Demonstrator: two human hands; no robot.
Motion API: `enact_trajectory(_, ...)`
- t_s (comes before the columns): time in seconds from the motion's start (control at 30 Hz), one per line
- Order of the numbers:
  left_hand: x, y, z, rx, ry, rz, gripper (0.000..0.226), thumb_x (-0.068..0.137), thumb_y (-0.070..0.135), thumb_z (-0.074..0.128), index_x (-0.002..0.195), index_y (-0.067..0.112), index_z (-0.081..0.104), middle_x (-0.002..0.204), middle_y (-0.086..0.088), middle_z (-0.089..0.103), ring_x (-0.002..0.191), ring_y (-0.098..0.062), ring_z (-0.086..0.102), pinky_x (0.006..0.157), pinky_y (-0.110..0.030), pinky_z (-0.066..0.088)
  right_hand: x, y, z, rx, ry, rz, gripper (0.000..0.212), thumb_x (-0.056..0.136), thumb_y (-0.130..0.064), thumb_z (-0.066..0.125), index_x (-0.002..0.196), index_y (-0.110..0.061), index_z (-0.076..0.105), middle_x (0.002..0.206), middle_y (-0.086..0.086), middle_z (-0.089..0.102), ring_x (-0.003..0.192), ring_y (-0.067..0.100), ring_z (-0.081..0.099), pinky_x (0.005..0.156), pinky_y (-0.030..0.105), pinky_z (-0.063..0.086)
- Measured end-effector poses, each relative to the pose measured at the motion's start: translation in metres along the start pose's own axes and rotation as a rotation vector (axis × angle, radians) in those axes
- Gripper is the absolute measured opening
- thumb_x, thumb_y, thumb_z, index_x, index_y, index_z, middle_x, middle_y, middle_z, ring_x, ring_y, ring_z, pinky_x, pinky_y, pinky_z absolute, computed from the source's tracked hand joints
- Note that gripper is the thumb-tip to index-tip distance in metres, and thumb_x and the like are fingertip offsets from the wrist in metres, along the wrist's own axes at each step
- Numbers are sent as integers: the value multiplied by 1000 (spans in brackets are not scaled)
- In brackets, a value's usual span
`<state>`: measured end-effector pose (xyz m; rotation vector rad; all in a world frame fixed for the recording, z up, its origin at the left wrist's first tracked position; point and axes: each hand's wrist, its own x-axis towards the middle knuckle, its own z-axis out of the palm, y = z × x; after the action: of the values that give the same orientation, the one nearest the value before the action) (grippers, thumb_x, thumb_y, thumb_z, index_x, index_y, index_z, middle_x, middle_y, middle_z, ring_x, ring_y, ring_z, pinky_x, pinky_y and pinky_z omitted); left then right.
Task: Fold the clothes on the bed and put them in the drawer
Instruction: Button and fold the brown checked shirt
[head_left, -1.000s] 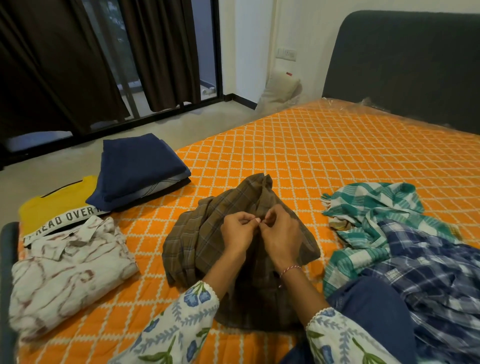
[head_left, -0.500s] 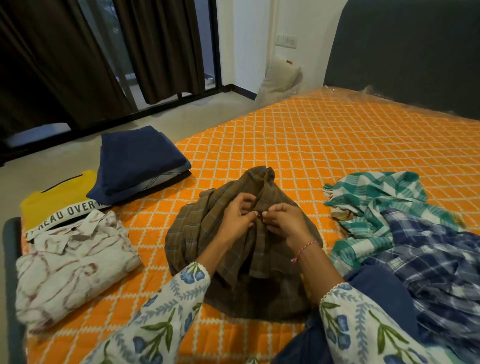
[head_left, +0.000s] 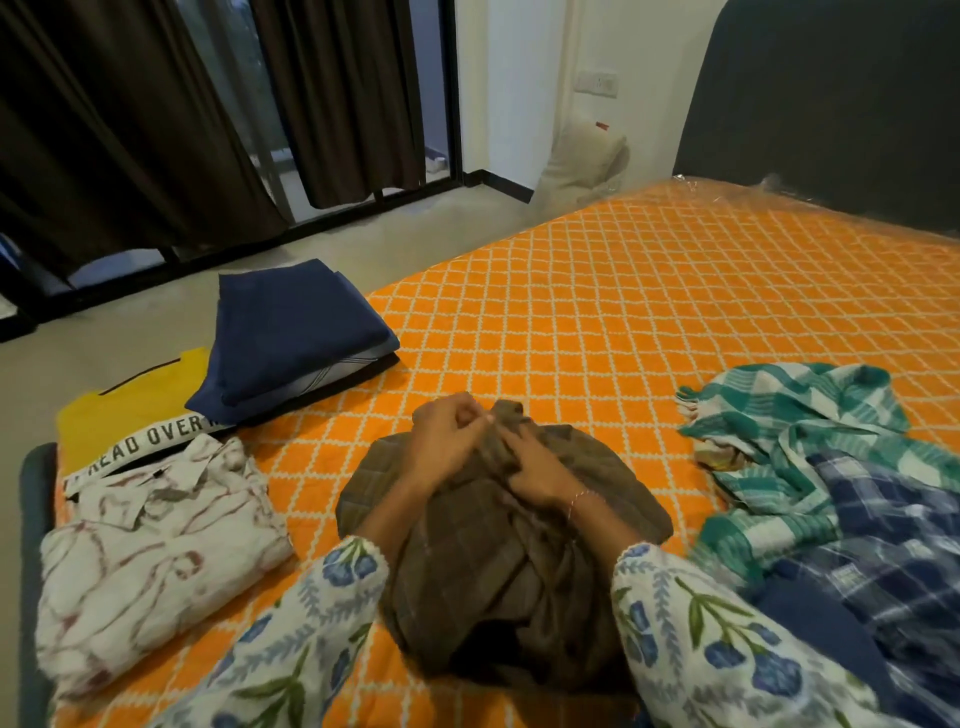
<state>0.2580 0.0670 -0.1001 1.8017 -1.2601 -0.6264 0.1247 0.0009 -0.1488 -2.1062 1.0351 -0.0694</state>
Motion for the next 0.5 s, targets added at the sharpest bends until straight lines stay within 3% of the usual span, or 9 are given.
enact_trajectory(0.03, 7, -8, 1, 223, 94, 36, 17, 89, 31, 63, 102, 20, 64, 97, -1, 66, 94, -16, 63, 78, -32, 50, -2, 0, 10, -10, -46, 0, 65, 85, -1, 52, 146, -8, 32, 152, 14, 30, 138, 31, 33, 106, 29, 31)
enact_trajectory(0.1, 19, -30, 7, 561, 18, -70, 61, 89, 54, 53, 139, 21, 41, 144, -10, 39, 135, -26, 34, 104, -43, 32, -7, -3, 20, -61, -210, 4, 49, 87, -3, 53, 136, -5, 44, 141, 14, 47, 129, 30, 45, 100, 29, 37)
enact_trajectory(0.13, 26, -40, 9, 605, -58, -207, 77, 88, 63, 47, 147, 19, 27, 153, -11, 25, 141, -29, 24, 109, -47, 26, -7, -3, 19, -93, -335, 11, 48, 89, -9, 55, 136, -8, 46, 139, 12, 49, 127, 29, 46, 100, 30, 38)
enact_trajectory(0.2, 32, -62, 11, 526, -202, -425, 87, 86, 68, 44, 148, 9, 24, 152, -17, 28, 137, -34, 32, 107, -47, 33, -5, -2, 8, -77, -505, 60, 42, 92, -24, 58, 133, -13, 52, 133, 7, 54, 120, 23, 51, 96, 30, 42)
enact_trajectory(0.23, 34, -72, 13, 497, -289, -459, 79, 88, 62, 48, 141, 5, 35, 145, -19, 39, 129, -35, 41, 100, -43, 39, 2, -3, -1, -7, -454, 93, 30, 94, -27, 56, 120, -14, 61, 119, 9, 62, 109, 24, 56, 84, 28, 45)
enact_trajectory(0.3, 32, -85, 12, 435, -370, -381, 46, 90, 44, 58, 116, 6, 54, 124, -20, 56, 111, -34, 54, 89, -40, 44, 23, 2, -18, 56, -42, 158, 20, 96, -23, 51, 93, -9, 65, 92, 14, 65, 96, 35, 62, 65, 28, 41)
enact_trajectory(0.37, 31, -92, 7, 184, -343, -359, 31, 88, 33, 66, 101, 5, 62, 108, -17, 64, 100, -31, 60, 87, -42, 49, 47, 11, -30, -113, 301, 205, 34, 96, -31, 49, 114, -6, 62, 116, 19, 61, 114, 37, 53, 78, 34, 44)
enact_trajectory(0.43, 31, -99, -4, -201, -208, -510, 35, 87, 39, 66, 96, 5, 66, 102, -15, 67, 95, -29, 64, 91, -47, 50, 65, 17, -30, -52, 157, 302, 61, 95, -49, 47, 132, -1, 50, 136, 21, 49, 124, 37, 45, 95, 40, 40)
enact_trajectory(0.5, 35, -125, -12, -320, -35, -695, 57, 80, 59, 64, 100, 6, 67, 111, -17, 66, 101, -34, 63, 94, -49, 49, 76, 19, -23, 134, -20, 349, 64, 92, -55, 49, 109, 6, 58, 114, 29, 55, 101, 38, 54, 83, 42, 41)
